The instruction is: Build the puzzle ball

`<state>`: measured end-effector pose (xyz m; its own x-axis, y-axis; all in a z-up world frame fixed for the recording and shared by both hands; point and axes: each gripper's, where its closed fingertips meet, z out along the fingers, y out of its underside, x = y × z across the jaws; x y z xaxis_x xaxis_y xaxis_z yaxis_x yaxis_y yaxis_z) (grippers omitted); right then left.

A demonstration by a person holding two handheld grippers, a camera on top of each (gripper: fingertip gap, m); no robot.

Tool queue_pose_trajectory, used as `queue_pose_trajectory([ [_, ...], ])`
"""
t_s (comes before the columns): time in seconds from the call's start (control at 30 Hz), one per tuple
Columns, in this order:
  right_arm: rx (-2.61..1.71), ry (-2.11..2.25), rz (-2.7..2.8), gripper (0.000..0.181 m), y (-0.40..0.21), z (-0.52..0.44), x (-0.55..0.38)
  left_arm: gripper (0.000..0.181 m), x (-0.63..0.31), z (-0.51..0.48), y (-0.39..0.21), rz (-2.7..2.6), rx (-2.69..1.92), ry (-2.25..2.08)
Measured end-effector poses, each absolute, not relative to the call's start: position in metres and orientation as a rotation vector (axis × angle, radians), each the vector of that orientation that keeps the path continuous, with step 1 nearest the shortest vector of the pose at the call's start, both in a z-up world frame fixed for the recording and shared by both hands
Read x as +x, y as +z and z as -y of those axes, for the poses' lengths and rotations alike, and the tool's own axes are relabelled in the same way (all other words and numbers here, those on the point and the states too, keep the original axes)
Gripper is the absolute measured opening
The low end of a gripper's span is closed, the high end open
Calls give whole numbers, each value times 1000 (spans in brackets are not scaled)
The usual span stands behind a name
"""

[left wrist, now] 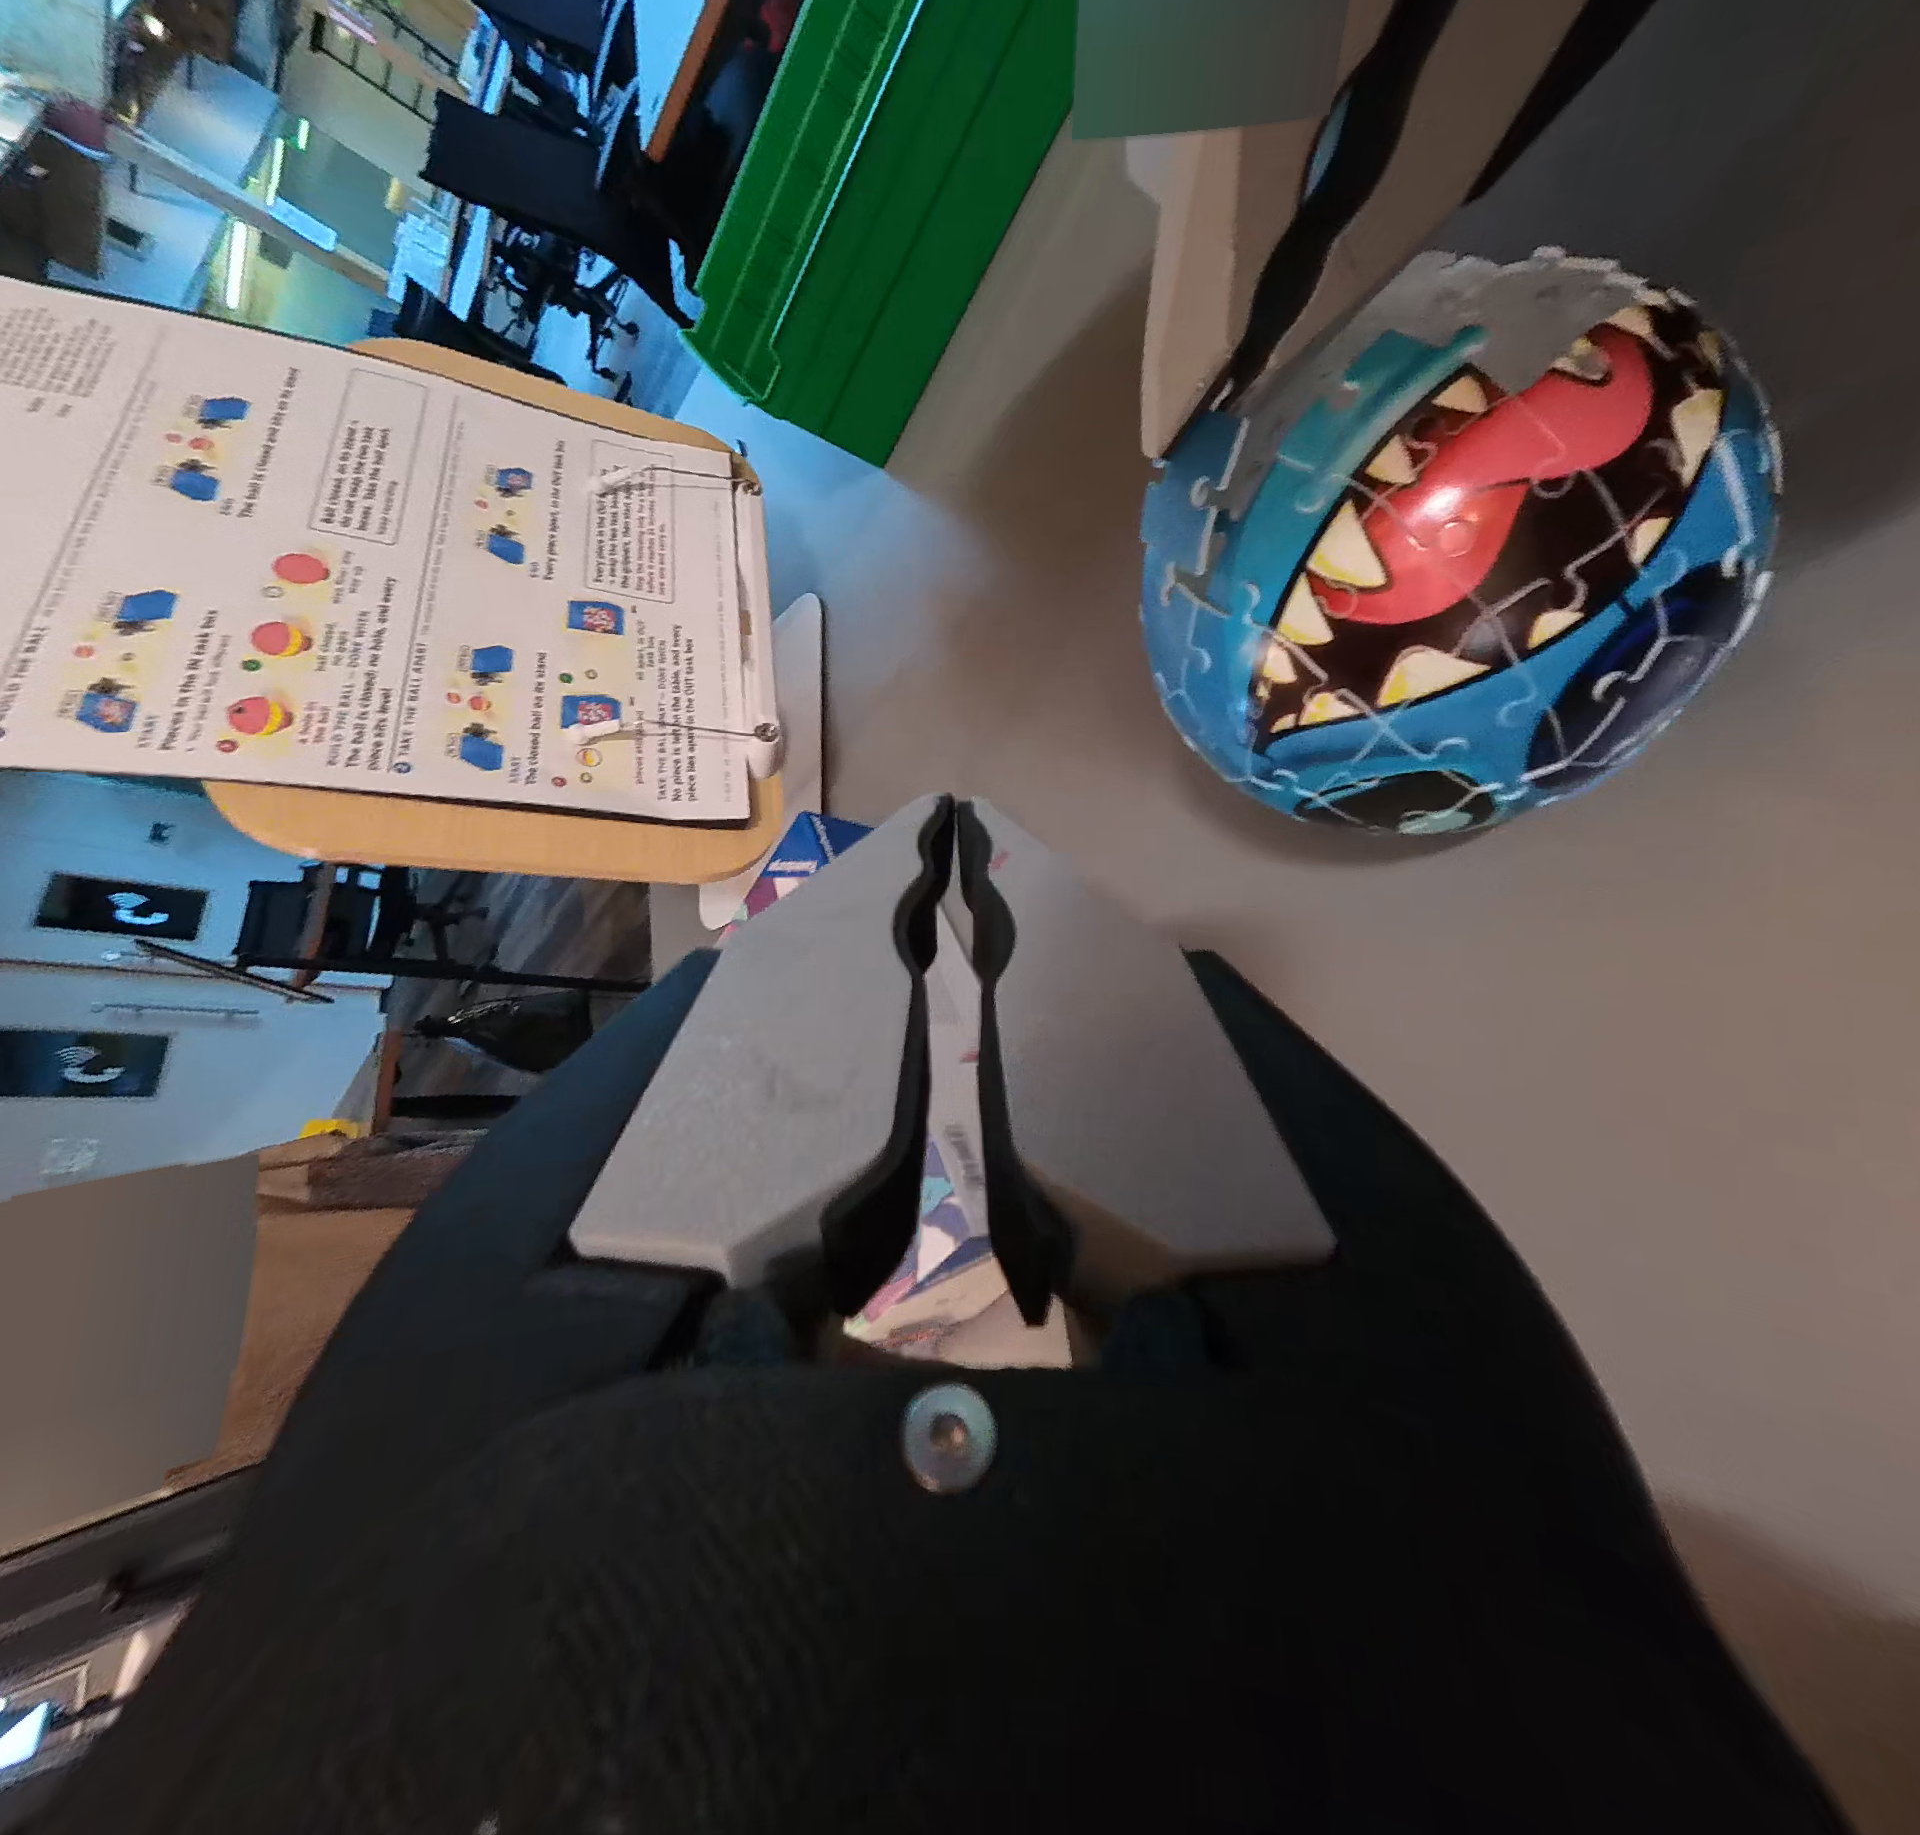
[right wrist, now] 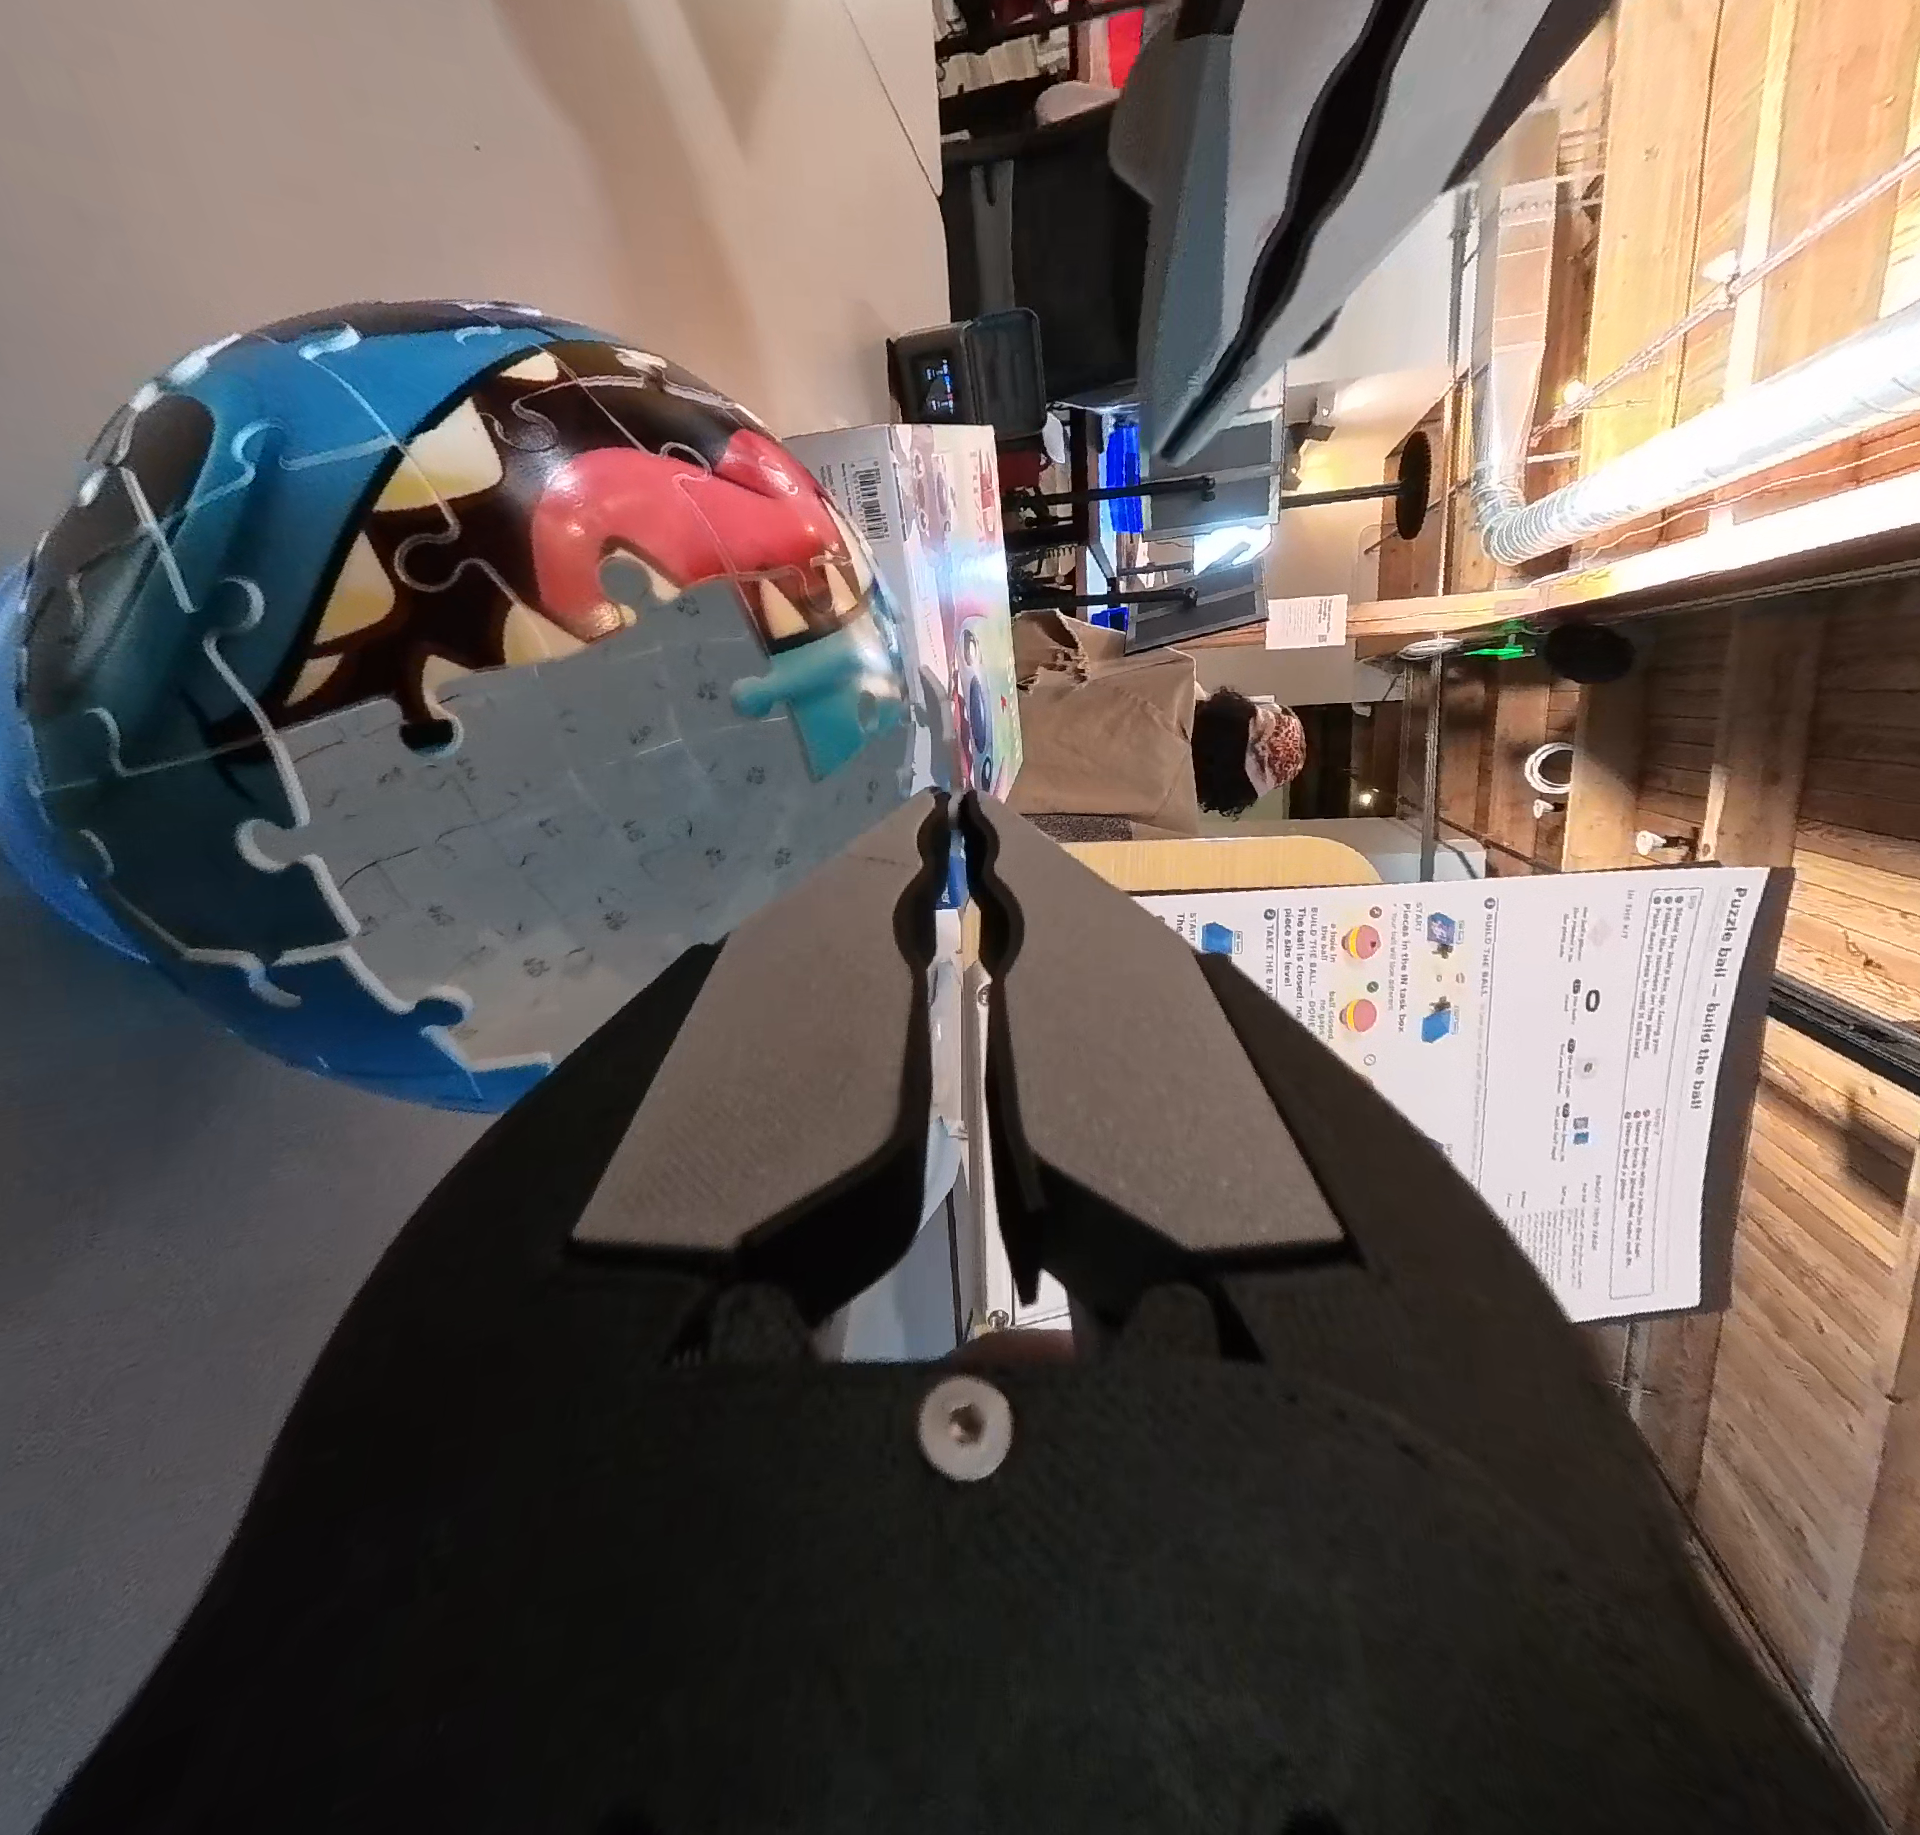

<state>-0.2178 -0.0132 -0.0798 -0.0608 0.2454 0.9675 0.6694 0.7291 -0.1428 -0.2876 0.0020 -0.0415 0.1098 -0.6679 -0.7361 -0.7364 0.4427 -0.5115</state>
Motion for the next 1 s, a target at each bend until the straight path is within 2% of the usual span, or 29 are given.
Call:
queue_pose_trajectory([
  [0.47, -757, -426, 1631, 0, -80, 16, -220, 0, -245, 2, -75, -1710, -1204, -43],
  [1.0, -739, -443, 1640, 0, -81, 17, -225, 0, -231, 16, -78, -1742, -1160, -126],
])
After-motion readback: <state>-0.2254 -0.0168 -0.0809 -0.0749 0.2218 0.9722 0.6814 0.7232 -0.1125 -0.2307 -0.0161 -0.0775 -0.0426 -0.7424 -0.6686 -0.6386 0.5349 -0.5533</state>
